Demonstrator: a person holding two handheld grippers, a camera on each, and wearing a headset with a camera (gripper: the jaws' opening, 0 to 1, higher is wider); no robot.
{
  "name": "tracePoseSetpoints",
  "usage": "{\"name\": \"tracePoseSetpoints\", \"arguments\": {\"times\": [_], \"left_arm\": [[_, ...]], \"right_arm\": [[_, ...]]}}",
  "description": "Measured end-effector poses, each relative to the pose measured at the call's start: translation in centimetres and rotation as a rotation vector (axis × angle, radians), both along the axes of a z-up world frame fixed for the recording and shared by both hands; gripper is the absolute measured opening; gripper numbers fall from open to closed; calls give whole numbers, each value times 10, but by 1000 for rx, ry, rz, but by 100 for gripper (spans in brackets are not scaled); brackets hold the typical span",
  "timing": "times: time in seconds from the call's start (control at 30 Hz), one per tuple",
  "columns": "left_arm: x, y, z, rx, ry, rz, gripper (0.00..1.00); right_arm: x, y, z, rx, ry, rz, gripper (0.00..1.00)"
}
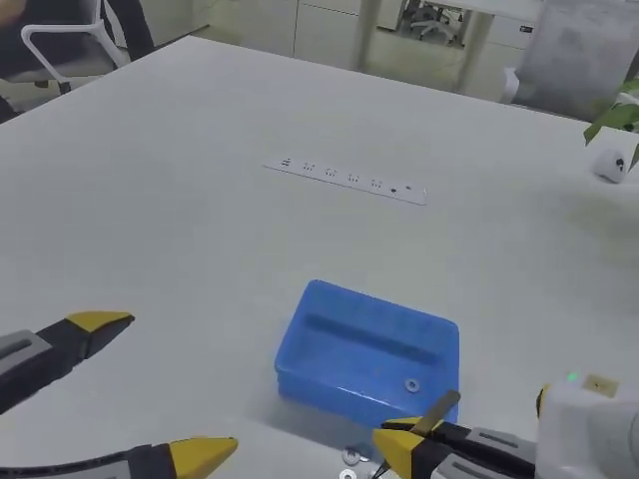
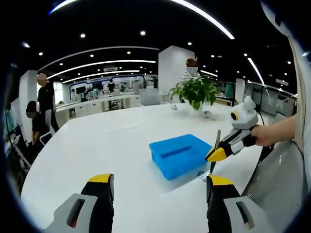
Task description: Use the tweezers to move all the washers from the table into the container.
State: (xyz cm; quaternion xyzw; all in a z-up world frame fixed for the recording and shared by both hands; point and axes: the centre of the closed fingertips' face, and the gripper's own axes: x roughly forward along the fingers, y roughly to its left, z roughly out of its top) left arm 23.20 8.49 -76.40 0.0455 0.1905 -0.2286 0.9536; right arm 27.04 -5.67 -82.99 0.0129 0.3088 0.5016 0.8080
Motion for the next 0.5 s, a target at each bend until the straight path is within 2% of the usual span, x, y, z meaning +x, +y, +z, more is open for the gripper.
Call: {"name": "tracePoseSetpoints", "arguments": {"times": [0.27, 0.37, 0.5], "left_arm": [[-1, 0, -1, 6, 3, -3, 79], [-1, 0, 0, 4, 2, -2, 79], [-1, 0, -1, 4, 4, -1, 79]], "right_arm": [[-3, 2, -4, -18, -27, 9, 4], [-4, 0, -10, -76, -57, 34, 4], [-6, 3, -8, -58, -56, 46, 4]]}}
